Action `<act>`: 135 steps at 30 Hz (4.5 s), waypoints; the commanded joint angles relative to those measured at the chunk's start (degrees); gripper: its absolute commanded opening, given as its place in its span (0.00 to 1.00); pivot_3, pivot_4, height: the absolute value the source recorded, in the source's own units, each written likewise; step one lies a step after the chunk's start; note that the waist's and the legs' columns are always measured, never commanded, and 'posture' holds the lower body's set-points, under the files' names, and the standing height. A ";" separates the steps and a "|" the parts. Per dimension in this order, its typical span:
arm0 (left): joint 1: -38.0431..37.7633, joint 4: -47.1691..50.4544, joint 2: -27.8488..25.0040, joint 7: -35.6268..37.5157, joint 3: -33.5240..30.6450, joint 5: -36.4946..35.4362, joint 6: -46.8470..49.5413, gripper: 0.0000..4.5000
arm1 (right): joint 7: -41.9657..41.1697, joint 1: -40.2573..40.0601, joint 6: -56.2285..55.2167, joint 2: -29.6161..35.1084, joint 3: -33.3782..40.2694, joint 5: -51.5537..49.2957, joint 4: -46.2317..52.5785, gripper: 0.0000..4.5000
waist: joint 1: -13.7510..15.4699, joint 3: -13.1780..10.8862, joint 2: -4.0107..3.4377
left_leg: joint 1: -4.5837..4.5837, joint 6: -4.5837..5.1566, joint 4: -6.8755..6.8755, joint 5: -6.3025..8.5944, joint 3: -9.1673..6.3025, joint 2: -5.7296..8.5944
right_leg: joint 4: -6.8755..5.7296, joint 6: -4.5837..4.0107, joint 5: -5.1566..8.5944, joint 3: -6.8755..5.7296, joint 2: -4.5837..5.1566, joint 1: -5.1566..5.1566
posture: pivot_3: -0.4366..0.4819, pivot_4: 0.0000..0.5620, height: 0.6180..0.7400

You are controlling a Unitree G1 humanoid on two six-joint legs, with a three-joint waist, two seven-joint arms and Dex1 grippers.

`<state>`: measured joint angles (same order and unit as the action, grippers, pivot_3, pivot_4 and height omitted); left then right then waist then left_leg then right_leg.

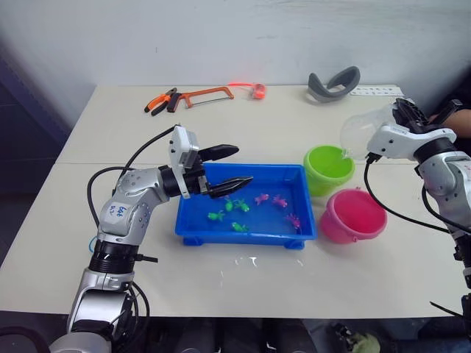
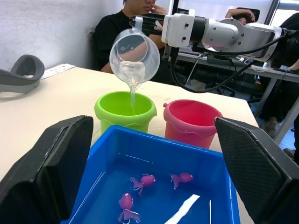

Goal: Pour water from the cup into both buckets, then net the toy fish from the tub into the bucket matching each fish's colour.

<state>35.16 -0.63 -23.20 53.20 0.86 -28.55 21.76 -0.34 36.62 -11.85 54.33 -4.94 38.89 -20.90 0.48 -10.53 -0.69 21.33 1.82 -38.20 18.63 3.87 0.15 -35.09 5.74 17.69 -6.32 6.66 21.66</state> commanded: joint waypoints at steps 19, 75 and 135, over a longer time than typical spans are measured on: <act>-0.77 2.94 -0.08 0.32 -0.46 -0.38 -0.79 1.00 | 10.62 1.74 -7.11 1.20 -0.87 5.84 -4.09 0.02 | -0.55 0.00 0.00 | 0.00 -0.02 0.00 -0.01 -0.01 -0.01 | 0.00 0.00 0.00 0.00 0.00 0.00 | 0.48 0.27 1.00; -11.51 16.45 -7.11 15.59 1.52 -6.45 -1.92 1.00 | -11.07 -29.63 18.46 -25.48 45.58 -62.27 -1.31 0.60 | -0.31 -0.07 -0.08 | -0.15 0.03 0.02 -0.03 -0.02 0.01 | -0.12 -0.01 0.00 0.10 0.08 -0.09 | 0.48 0.27 1.00; -35.45 15.49 -16.09 -43.32 -32.07 0.76 33.63 1.00 | -65.78 -33.99 14.34 -14.61 13.41 -73.97 44.74 0.99 | 0.81 -0.39 1.13 | -0.16 0.23 0.02 0.62 -0.07 0.07 | 0.23 0.01 -0.08 -0.20 0.85 -0.13 | 0.48 0.27 1.00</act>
<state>-2.20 16.78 -37.84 11.96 -33.38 -29.25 50.79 -66.87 2.20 1.81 39.02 7.75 -34.13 21.06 1.29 -10.91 0.44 21.17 2.04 -38.18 19.23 3.80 0.23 -34.92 5.75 17.61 -6.53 7.51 21.54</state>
